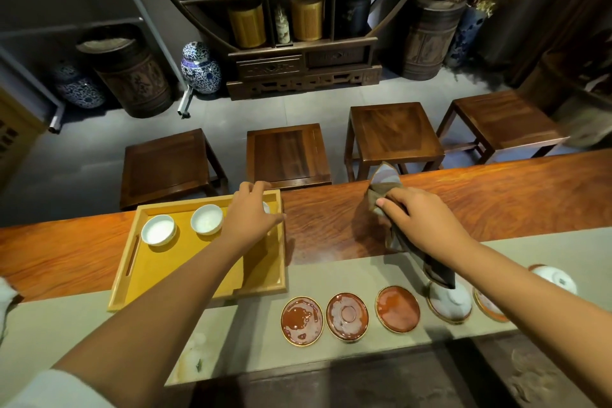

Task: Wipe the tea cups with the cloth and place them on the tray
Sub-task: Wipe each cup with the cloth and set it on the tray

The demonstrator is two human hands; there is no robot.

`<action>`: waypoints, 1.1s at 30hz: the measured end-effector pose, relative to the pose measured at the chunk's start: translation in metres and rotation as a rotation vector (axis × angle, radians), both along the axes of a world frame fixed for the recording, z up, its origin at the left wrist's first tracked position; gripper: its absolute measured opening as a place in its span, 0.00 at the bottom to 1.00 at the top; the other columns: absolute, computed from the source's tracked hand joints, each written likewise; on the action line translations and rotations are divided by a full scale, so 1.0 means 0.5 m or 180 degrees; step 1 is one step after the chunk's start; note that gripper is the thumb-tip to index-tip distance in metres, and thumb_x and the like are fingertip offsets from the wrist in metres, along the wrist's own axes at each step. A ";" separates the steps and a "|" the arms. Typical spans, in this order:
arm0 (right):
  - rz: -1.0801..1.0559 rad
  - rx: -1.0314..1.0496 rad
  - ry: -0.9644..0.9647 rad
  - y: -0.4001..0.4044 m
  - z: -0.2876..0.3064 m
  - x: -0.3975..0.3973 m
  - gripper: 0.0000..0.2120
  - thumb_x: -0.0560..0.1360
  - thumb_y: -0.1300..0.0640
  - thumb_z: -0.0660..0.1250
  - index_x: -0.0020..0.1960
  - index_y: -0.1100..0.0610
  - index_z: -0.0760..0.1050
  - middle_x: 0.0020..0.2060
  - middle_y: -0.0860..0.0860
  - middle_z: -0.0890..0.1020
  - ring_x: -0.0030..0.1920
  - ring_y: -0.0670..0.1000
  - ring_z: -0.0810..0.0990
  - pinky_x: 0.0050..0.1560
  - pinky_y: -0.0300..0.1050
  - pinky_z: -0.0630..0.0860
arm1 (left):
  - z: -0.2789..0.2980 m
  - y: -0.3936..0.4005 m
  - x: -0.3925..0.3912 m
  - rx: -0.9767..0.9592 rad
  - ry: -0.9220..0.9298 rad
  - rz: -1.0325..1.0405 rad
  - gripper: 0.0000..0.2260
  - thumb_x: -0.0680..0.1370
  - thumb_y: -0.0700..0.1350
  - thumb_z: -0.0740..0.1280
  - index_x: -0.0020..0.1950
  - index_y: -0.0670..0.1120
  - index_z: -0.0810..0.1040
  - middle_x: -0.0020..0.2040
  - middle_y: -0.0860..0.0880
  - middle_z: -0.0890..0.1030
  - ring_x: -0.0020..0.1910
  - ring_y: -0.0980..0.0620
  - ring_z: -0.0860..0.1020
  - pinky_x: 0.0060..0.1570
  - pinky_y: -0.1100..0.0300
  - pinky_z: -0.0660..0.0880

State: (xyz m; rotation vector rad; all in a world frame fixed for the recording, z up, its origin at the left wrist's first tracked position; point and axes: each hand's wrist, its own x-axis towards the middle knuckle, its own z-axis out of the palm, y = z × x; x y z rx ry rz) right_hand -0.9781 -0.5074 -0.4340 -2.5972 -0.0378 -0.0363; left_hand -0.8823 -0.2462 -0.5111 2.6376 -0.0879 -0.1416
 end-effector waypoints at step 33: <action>-0.0001 0.0074 0.0219 -0.262 -0.047 -0.149 0.13 0.78 0.51 0.59 0.37 0.56 0.69 0.34 0.53 0.72 0.38 0.52 0.71 0.35 0.45 0.55 | -0.129 -0.441 -0.344 -0.0387 0.0538 -0.1295 0.34 0.63 0.60 0.73 0.66 0.55 0.67 0.61 0.53 0.71 0.60 0.51 0.66 0.51 0.59 0.57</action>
